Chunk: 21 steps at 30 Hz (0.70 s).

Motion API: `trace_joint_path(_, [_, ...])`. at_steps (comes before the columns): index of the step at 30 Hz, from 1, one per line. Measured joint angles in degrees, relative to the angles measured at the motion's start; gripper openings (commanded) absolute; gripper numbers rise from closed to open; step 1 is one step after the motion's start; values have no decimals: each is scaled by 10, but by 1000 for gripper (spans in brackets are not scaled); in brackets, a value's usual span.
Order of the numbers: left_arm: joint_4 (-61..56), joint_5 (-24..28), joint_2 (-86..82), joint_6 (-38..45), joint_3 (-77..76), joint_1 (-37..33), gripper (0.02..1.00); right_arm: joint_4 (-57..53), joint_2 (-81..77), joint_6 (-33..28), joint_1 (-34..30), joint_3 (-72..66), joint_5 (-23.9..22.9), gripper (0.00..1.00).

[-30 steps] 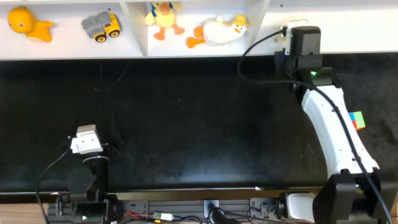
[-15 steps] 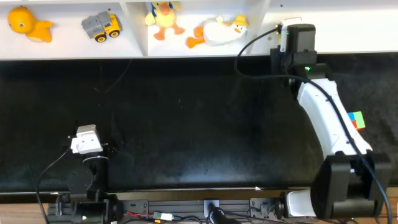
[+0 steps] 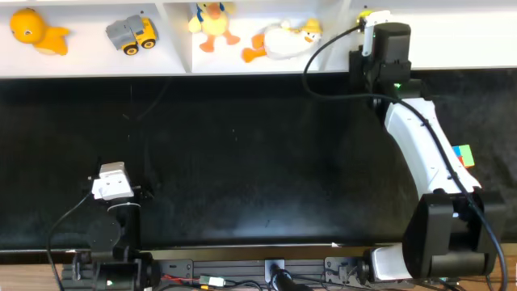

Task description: Store Toys

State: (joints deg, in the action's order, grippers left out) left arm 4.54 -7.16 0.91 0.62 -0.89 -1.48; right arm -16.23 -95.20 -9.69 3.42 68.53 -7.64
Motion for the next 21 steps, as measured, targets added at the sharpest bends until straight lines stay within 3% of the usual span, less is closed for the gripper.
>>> trace_joint_path(21, [0, 0, 0, 0, 0, 0, 998, 16, -73, 2, 0, 42, 31, 88])
